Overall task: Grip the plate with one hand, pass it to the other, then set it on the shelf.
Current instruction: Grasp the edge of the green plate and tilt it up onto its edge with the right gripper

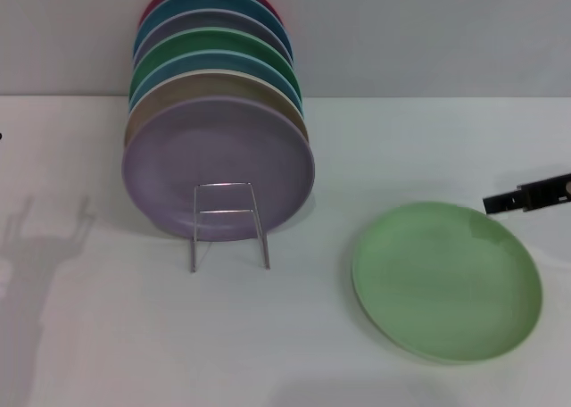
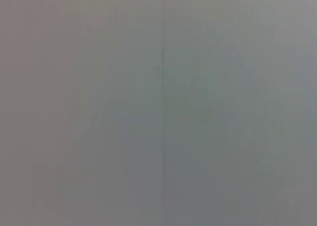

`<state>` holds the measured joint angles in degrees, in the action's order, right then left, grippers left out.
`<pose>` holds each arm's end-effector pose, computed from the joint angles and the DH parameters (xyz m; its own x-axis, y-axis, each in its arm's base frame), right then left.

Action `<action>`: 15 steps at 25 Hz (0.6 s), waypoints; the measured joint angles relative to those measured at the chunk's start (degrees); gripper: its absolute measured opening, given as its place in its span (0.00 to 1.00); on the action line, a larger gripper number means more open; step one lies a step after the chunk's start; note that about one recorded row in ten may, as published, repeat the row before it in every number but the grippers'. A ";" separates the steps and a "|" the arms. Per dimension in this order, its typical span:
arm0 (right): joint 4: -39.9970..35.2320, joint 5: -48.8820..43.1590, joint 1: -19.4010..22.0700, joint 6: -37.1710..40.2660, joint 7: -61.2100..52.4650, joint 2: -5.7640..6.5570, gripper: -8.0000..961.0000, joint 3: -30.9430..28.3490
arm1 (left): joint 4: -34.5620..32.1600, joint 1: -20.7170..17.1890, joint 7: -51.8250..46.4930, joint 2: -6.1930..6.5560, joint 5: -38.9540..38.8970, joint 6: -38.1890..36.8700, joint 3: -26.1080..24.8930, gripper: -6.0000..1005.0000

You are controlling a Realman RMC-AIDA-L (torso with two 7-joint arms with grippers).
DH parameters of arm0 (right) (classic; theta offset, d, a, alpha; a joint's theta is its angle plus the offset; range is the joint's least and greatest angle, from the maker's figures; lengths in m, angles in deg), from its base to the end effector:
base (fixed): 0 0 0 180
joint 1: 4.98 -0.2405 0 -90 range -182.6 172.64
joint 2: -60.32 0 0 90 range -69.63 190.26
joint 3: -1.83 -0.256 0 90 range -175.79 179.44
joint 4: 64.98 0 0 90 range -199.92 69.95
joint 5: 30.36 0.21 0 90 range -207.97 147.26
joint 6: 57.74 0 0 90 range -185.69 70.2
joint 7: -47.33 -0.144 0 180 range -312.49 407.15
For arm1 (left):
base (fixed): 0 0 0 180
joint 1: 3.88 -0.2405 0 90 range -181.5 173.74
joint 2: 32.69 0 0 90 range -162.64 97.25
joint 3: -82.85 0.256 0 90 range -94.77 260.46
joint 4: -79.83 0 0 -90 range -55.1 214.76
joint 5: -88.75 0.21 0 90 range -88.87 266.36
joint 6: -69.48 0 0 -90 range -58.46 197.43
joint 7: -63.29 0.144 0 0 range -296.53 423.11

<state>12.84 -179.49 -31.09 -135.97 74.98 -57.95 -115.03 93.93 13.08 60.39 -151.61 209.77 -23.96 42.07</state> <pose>0.2523 0.3672 0.0654 0.5225 -0.8222 -0.2256 -0.7588 -0.3279 -0.5627 -0.3074 0.2738 0.0213 0.6261 -0.4260 0.6531 0.6987 -0.0652 -0.7124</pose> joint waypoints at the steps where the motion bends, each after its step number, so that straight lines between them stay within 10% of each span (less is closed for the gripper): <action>1: 0.00 0.00 0.00 0.00 0.00 0.00 0.70 0.00 | 0.00 0.00 0.00 0.00 0.00 0.00 0.00 0.78; 15: -8.09 -4.08 -3.89 -3.79 -1.25 0.60 0.70 -2.68 | 0.27 0.06 -0.03 0.00 0.00 0.04 -0.31 0.78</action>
<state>4.74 -183.57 -34.98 -139.76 73.73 -57.36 -117.70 94.21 13.14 60.36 -151.61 209.77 -23.93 41.76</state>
